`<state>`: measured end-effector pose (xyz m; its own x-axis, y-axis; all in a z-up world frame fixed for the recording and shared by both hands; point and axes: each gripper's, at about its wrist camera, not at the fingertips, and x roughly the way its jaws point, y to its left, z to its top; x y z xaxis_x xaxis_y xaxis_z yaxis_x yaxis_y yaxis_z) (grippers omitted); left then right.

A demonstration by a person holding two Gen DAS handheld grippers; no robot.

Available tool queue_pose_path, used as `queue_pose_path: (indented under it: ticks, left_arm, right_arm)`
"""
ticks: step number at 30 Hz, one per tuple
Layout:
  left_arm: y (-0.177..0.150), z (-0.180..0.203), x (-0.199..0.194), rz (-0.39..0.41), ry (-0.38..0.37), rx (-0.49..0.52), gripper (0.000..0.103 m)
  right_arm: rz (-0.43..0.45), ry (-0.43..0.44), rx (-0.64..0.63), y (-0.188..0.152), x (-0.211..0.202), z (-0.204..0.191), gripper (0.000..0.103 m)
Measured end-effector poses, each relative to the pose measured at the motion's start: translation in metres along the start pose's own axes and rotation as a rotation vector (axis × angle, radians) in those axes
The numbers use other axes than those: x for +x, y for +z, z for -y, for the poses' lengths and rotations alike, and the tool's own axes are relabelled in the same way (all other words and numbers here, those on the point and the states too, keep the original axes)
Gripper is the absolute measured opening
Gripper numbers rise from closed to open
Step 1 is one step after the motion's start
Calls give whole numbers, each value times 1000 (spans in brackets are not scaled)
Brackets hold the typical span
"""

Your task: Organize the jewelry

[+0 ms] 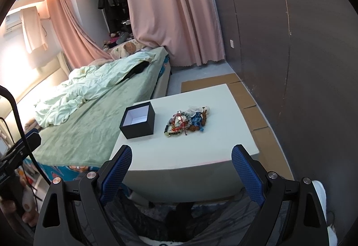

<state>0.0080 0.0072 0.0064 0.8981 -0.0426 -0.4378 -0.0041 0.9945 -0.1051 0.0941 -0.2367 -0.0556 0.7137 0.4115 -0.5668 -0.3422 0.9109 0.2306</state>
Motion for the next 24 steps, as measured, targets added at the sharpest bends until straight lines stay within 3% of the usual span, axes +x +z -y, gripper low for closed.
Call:
queue_pose_path:
  ticks: [24]
  left_arm:
    - [-2, 7, 3, -3, -16, 14, 102]
  right_arm:
    - [5, 7, -2, 0, -2, 7, 91]
